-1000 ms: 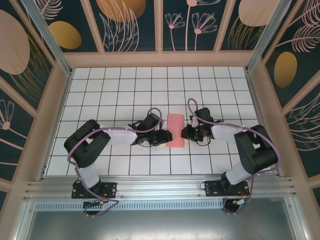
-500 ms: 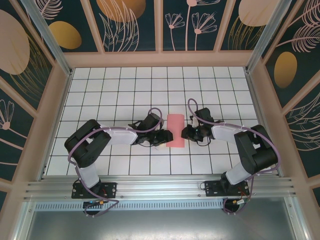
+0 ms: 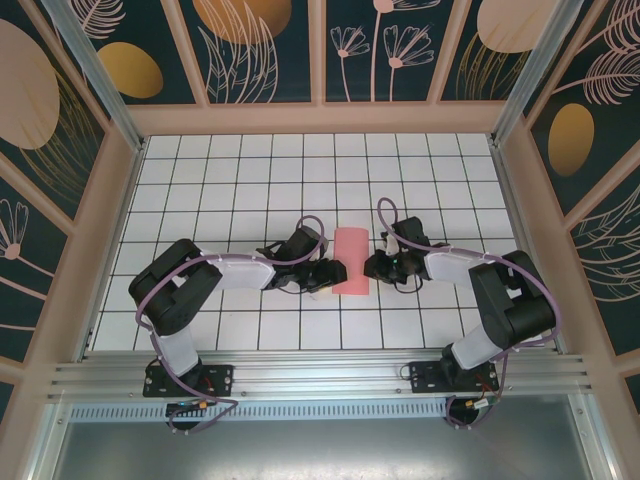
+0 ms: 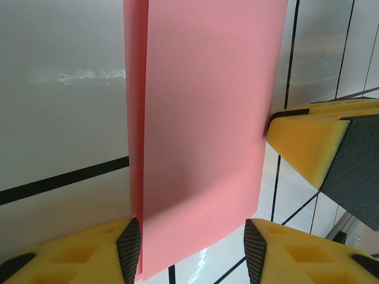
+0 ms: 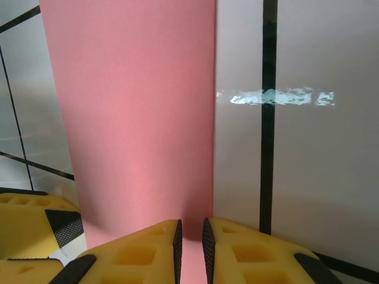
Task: Fold a paper plane with a square sheet of paper (pick it up from the middle)
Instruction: Fold the triangle a second time at the center of the table.
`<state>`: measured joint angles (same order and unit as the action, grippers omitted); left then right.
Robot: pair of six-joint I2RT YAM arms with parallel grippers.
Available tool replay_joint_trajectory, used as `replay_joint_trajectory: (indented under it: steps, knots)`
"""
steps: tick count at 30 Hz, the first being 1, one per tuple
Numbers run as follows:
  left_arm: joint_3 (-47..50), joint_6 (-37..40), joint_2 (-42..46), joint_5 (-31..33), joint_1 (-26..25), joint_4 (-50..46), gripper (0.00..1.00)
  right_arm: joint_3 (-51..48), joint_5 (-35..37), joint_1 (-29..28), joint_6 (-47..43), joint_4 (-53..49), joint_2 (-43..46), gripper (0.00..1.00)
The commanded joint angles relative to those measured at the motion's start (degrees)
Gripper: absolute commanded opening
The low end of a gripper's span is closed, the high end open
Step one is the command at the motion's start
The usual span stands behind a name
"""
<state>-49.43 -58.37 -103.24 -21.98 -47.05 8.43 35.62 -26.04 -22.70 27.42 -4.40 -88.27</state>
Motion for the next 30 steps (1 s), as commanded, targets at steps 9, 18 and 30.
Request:
replay_joint_trajectory:
  steps: [9, 18, 30]
  knots:
    - [-1.0, 0.2, 0.6, 2.2, -0.2, -1.7, 0.54, -1.8, 0.6, 0.7, 0.5, -1.1, 0.8, 0.2]
    - [-0.7, -1.0, 0.5, -0.5, -0.3, 1.9, 0.48, -1.9, 0.4, 0.7, 0.4, -1.1, 0.8, 0.2]
    - [0.2, -2.0, 1.5, 0.0, -0.3, 3.6, 0.48, -2.1, 0.4, 0.7, 0.4, -1.0, 0.9, 0.21]
